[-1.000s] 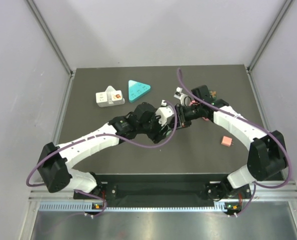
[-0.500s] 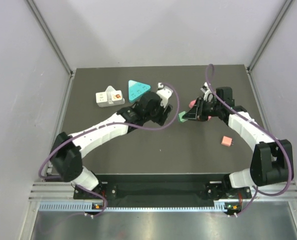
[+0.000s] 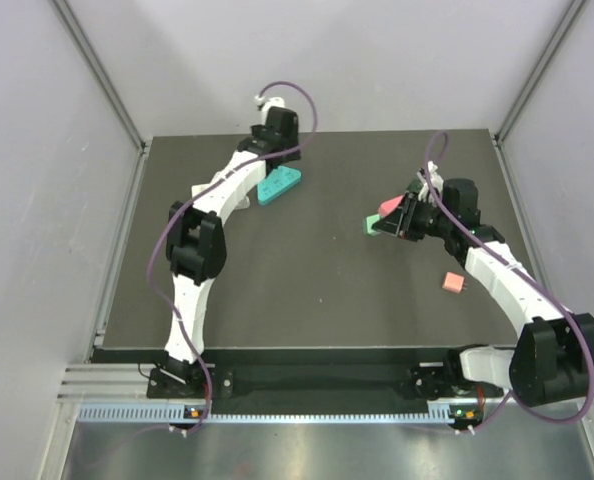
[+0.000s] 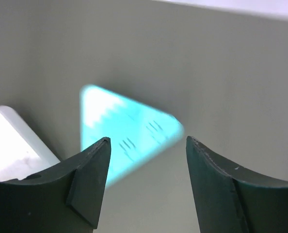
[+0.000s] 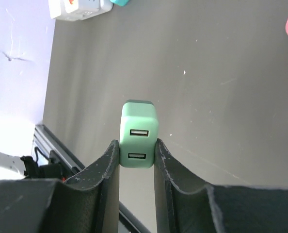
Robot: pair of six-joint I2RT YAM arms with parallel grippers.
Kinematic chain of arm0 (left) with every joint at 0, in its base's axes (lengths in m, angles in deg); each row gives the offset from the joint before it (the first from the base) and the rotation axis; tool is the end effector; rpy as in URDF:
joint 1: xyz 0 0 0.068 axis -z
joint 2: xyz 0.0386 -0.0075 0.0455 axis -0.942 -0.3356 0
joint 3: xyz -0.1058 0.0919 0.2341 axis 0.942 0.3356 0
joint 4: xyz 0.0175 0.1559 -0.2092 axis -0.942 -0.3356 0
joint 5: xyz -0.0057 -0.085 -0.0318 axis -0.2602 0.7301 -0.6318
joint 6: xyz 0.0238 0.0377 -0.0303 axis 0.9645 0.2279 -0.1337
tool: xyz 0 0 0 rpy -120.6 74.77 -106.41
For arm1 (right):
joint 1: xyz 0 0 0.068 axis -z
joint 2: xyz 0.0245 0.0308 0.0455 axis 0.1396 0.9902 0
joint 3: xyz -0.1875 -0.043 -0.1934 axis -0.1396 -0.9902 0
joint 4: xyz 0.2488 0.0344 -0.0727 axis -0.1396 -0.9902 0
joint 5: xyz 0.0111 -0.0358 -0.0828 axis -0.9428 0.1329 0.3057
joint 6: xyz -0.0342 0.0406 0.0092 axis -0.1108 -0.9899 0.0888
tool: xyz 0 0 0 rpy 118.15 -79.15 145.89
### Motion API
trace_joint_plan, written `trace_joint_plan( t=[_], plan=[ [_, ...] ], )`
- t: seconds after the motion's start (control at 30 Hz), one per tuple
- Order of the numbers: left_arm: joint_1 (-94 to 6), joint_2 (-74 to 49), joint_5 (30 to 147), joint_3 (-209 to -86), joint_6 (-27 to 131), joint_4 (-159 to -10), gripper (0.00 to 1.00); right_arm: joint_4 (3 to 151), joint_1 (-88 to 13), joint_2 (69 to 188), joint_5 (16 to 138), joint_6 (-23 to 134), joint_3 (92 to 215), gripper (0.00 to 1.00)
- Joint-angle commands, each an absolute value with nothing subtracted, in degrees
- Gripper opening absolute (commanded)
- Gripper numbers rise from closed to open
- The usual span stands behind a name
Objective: Insert the plug
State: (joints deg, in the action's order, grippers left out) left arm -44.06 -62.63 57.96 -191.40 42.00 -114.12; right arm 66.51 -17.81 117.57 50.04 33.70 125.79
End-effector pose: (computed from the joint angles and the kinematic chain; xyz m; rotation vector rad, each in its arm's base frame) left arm 0.4626 -0.2140 0.2875 -0.1234 2.1462 -0.0590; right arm 0.2604 0.0655 0.2686 -0.0024 2.2123 1.0325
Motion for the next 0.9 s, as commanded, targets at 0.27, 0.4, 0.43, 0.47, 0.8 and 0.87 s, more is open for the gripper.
trace_joint_plan(
  t=[0.27, 0.4, 0.43, 0.47, 0.8, 0.87],
  plan=[
    [-54.74, -76.47, 60.73, -201.21, 31.50, -106.79, 0.79, 70.95, -19.28, 119.44, 51.78, 34.68, 129.57, 0.00],
    [-54.75, -79.29, 64.06, -202.53, 30.89, -105.20, 0.77, 71.74, -19.45, 121.03, 51.34, 34.59, 129.93, 0.00],
    [-54.83, -79.65, 65.37, -202.35, 30.19, -104.85, 0.76, 72.00, -19.54, 121.55, 51.34, 34.59, 129.93, 0.00],
    [-54.83, -80.35, 65.82, -202.35, 29.75, -104.67, 0.75, 72.09, -19.63, 121.64, 51.25, 34.50, 130.02, 0.00],
    [-52.55, -71.14, 71.37, -185.51, 20.43, -104.69, 0.61, 67.53, -20.24, 121.39, 54.49, 36.96, 131.16, 0.00],
    [-51.06, -66.23, 71.10, -178.03, 17.97, -103.53, 0.59, 65.51, -20.33, 120.86, 55.82, 37.57, 131.25, 0.00]
  ],
)
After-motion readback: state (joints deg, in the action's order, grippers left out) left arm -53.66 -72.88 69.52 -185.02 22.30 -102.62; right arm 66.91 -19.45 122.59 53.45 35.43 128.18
